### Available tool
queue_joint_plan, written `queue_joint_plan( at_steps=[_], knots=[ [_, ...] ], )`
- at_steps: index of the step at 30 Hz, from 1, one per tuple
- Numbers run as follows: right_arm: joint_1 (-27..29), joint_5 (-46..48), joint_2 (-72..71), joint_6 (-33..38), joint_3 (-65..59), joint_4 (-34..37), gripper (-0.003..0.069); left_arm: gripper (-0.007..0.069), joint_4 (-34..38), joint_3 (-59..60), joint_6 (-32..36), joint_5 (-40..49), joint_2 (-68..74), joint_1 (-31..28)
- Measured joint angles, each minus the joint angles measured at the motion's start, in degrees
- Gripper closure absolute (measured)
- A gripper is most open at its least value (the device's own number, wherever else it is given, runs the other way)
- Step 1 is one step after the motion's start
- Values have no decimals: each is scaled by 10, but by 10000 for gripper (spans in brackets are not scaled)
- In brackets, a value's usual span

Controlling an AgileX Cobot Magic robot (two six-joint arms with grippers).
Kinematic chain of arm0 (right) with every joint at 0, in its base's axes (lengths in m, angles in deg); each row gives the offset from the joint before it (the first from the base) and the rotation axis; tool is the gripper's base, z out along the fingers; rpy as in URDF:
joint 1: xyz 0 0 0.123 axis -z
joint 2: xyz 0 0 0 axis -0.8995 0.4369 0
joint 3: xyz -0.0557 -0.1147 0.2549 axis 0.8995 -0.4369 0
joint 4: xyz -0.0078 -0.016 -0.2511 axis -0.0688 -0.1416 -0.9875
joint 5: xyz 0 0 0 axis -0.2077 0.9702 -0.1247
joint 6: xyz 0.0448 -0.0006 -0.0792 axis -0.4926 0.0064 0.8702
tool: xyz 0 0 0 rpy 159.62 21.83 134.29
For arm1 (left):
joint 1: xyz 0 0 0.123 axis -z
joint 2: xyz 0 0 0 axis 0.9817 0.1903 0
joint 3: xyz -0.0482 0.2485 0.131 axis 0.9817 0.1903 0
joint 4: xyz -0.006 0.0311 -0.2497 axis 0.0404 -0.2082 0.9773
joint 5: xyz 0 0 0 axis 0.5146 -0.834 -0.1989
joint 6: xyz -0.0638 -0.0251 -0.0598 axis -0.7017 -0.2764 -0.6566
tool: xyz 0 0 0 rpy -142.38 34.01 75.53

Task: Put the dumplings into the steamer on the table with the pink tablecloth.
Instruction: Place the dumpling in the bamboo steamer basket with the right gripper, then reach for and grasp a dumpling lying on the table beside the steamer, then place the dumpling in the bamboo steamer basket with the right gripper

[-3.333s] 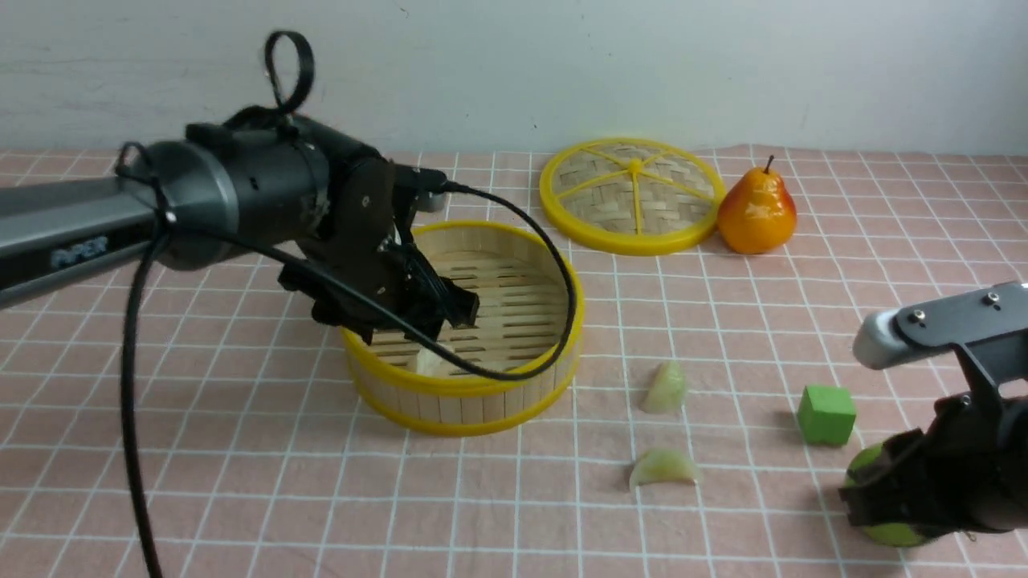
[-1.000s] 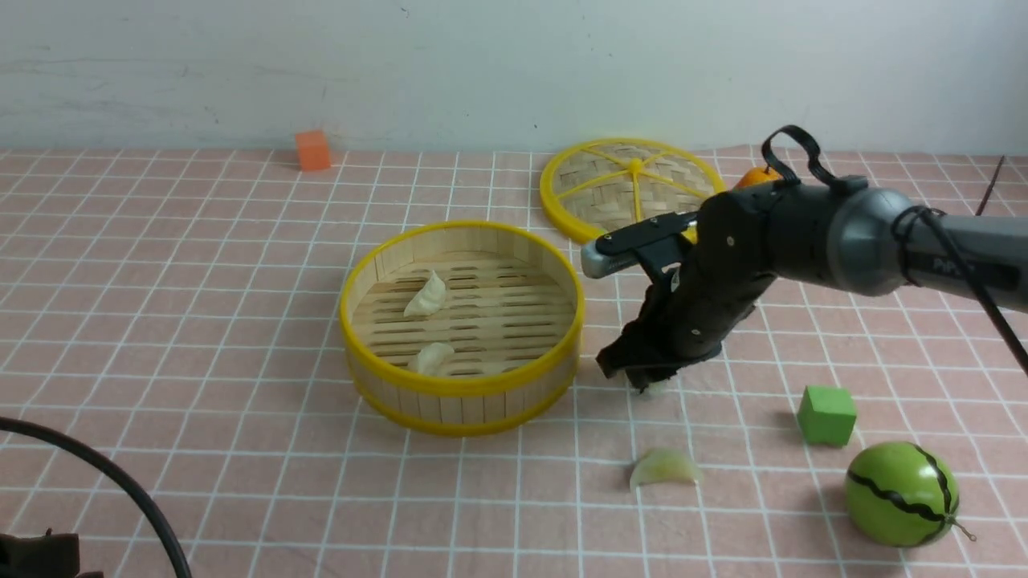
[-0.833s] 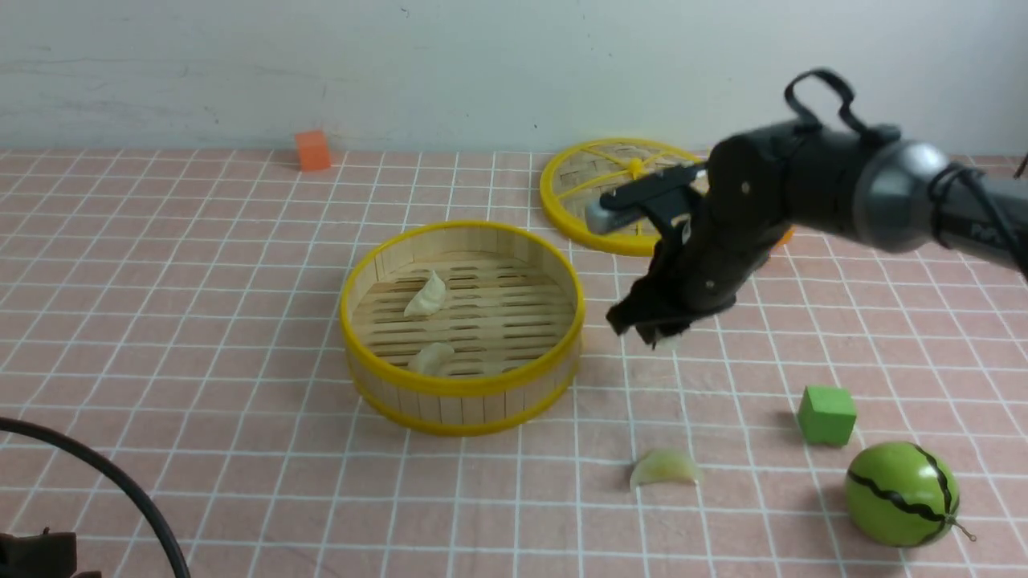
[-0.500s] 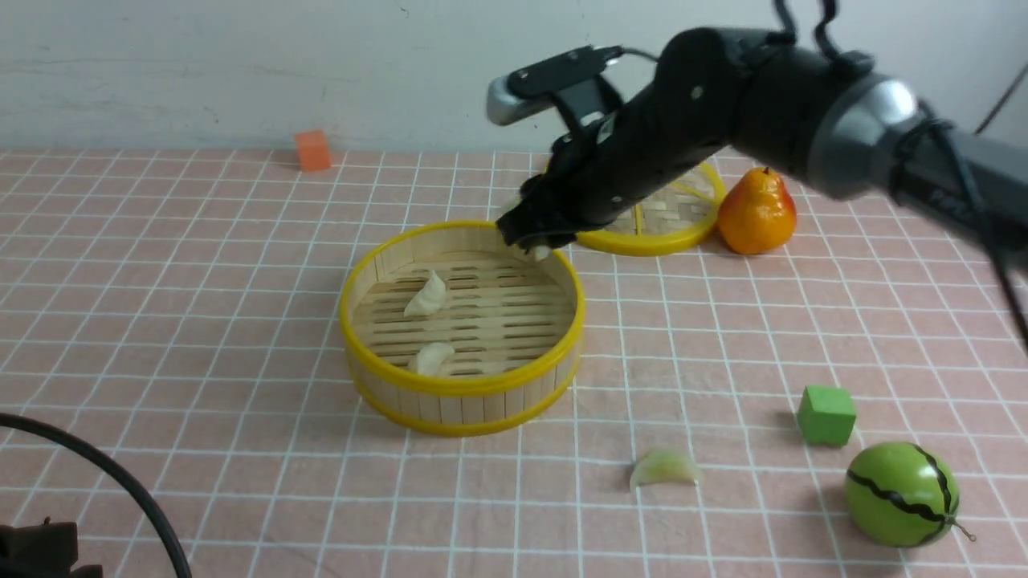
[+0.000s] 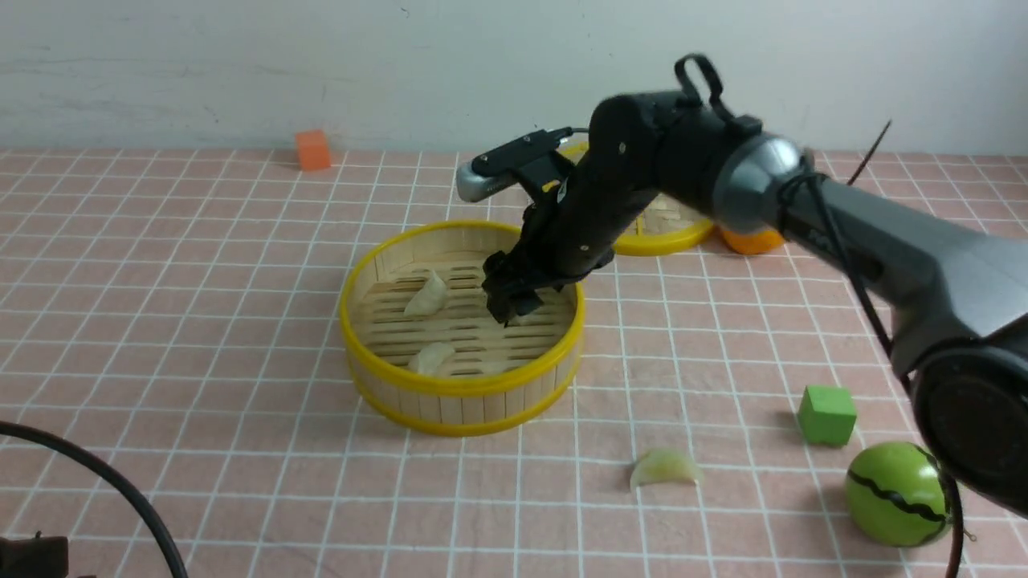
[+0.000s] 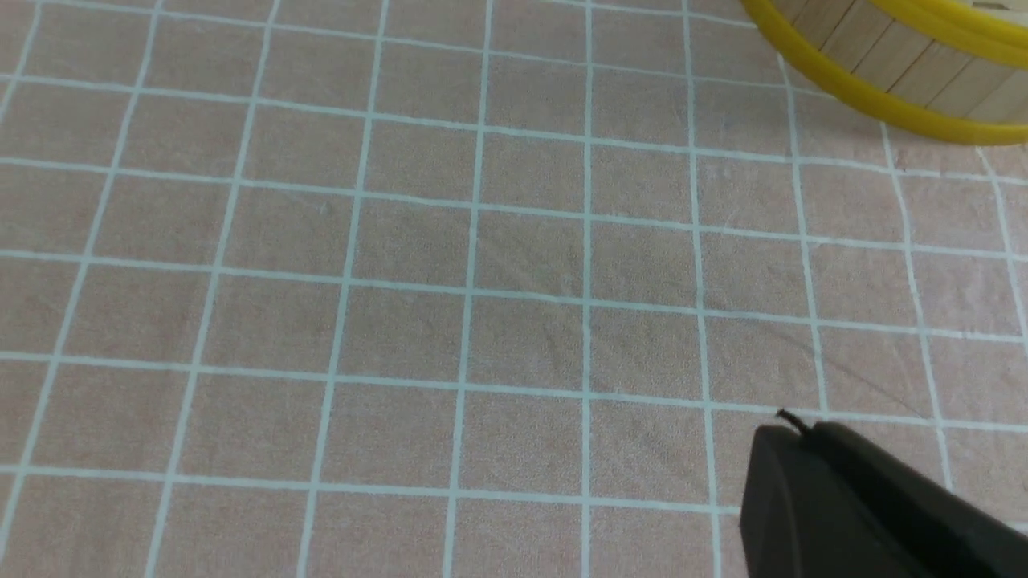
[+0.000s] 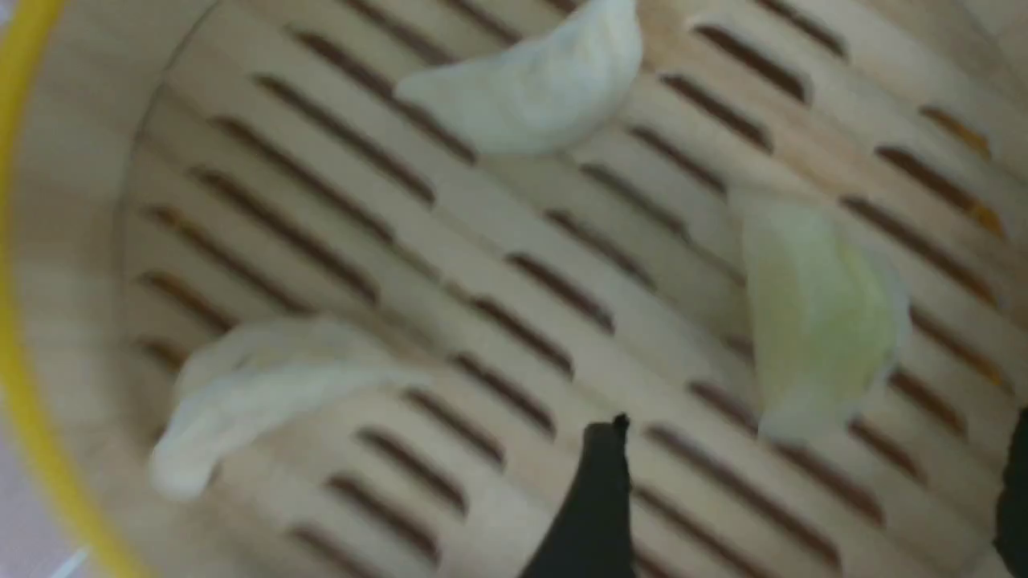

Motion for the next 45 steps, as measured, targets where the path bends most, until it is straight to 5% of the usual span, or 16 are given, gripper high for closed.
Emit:
queue_joint_plan(
  at_steps=[5,11,20,28,39,45],
  knots=[
    [2,87,-69,-10,-2,-35,30,630,15,0,0,4,0,0],
    [9,92,-116,-10,-203,-48,120,628,19,0,0,3,0,0],
    [4,-4,-113,118,-357,-39,176,627,21,0,0,-14,0,0],
    [5,20,-106,163,-348,-36,456,623,21,0,0,-9,0,0],
    [-6,85,-152,163,-141,36,446,624,21,0,0,-17,0,0],
    [-10,-78,-111,170,-109,89,446,624,21,0,0,-24,0,0]
  ],
)
